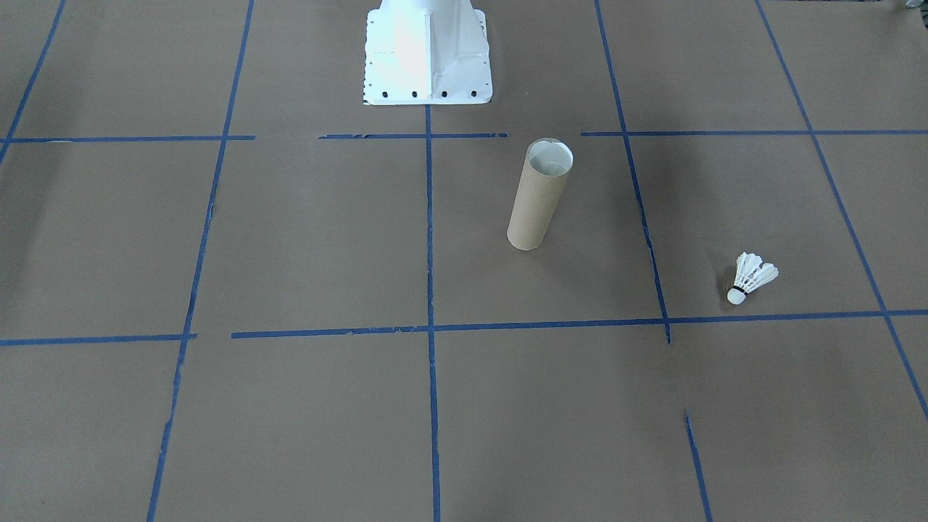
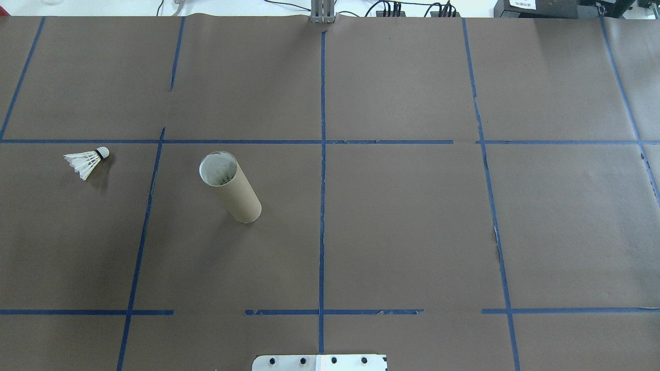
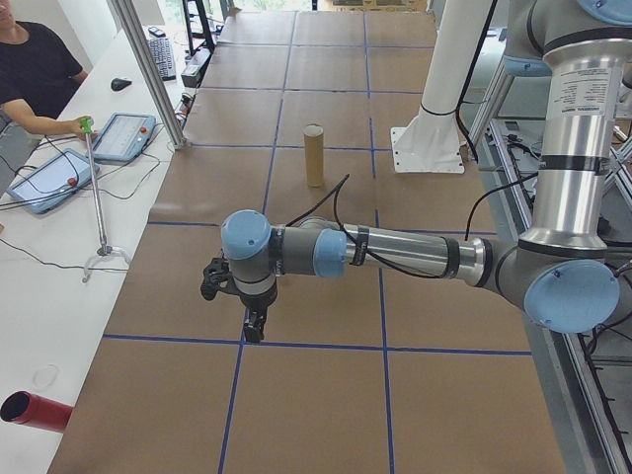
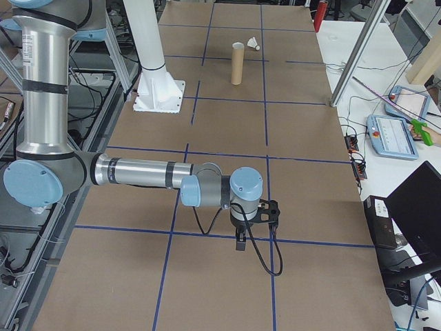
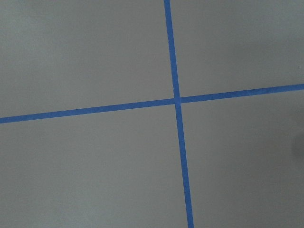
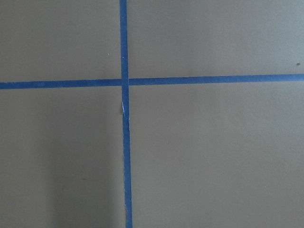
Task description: Collect badminton balls into bucket
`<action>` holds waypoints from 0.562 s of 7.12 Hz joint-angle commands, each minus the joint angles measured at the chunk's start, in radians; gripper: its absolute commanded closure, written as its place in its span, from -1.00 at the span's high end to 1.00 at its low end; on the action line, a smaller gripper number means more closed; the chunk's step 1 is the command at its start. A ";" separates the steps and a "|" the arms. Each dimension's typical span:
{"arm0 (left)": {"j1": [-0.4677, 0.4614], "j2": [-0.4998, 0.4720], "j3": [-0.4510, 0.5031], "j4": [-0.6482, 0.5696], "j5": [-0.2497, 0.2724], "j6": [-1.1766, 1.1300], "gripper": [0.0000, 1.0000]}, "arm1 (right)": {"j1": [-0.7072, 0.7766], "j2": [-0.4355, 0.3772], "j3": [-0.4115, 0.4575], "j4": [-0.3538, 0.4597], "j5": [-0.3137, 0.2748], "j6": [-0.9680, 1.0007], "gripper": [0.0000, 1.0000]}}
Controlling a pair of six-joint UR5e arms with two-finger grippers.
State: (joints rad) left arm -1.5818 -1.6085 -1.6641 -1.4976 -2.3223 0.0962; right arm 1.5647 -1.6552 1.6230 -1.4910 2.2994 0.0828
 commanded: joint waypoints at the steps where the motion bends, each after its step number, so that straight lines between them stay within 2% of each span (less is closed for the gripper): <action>1: 0.003 -0.063 -0.009 -0.010 -0.008 -0.141 1.00 | 0.000 0.000 0.000 0.000 0.000 0.000 1.00; 2: 0.003 -0.115 -0.022 -0.035 -0.105 -0.338 1.00 | 0.000 0.000 0.000 0.000 0.000 0.000 1.00; 3: 0.003 -0.116 -0.035 -0.114 -0.170 -0.416 1.00 | 0.000 0.000 0.000 0.000 0.000 0.000 1.00; 4: 0.008 -0.101 -0.033 -0.262 -0.166 -0.429 1.00 | 0.000 0.000 0.000 0.000 0.000 0.000 1.00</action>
State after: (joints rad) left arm -1.5772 -1.7120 -1.6925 -1.6206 -2.4577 -0.2685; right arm 1.5647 -1.6552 1.6229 -1.4910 2.2994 0.0828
